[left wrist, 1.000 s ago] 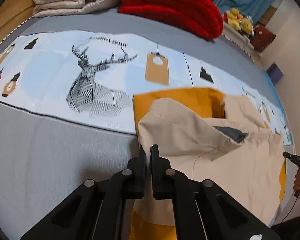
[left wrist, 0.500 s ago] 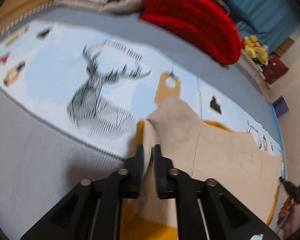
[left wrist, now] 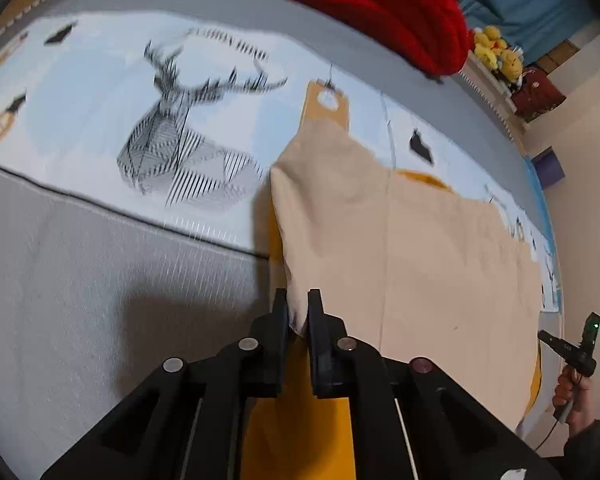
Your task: Fold large clothes
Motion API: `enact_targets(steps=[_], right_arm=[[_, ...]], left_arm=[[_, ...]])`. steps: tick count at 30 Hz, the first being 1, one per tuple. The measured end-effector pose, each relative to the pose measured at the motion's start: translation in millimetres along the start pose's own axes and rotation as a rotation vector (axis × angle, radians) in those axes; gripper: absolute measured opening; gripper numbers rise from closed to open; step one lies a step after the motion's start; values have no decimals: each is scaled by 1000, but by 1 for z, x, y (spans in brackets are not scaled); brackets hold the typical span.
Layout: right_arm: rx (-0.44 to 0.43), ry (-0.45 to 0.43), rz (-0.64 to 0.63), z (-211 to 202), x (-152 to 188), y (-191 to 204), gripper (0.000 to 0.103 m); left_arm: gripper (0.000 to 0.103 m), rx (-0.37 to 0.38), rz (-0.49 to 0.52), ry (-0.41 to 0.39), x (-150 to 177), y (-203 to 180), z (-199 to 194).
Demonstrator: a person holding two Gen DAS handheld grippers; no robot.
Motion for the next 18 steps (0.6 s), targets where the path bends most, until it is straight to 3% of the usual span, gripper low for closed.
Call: enact_targets(steps=[4, 8, 11, 13, 15, 16, 17, 18], right_arm=[[8, -112, 41, -28, -17, -3, 0], [54, -276, 203, -64, -45, -35, 0], [-36, -160, 204, -41, -37, -31, 1], [-71, -91, 170, -25, -31, -20, 7], [-68, -66, 108, -17, -26, -9, 18], [-72, -57, 98, -13, -25, -8, 28], [-78, -31, 94, -7, -21, -5, 40], [-75, -9, 90, -2, -18, -5, 43]], left_arm=[[5, -1, 19, -94, -18, -11, -11], [3, -34, 20, -162, -31, -16, -19], [3, -70, -5, -125, -28, -9, -10], [6, -46, -30, -88, -25, -6, -3], [14, -53, -36, -42, -18, -1, 4], [21, -60, -35, -24, -14, 1, 6], [22, -62, -37, -2, -10, 2, 8], [22, -59, -43, 14, -6, 4, 11]])
Point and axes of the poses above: each gripper's, at about its wrist camera, not at the fingertips, and z roughly the way its jaws point, y to its left, x to its underside, the point moved 9 cm from there along z, roughly the way its jaws point, and after that the axes turned 12 degrees about x, right-handed, at the moved point
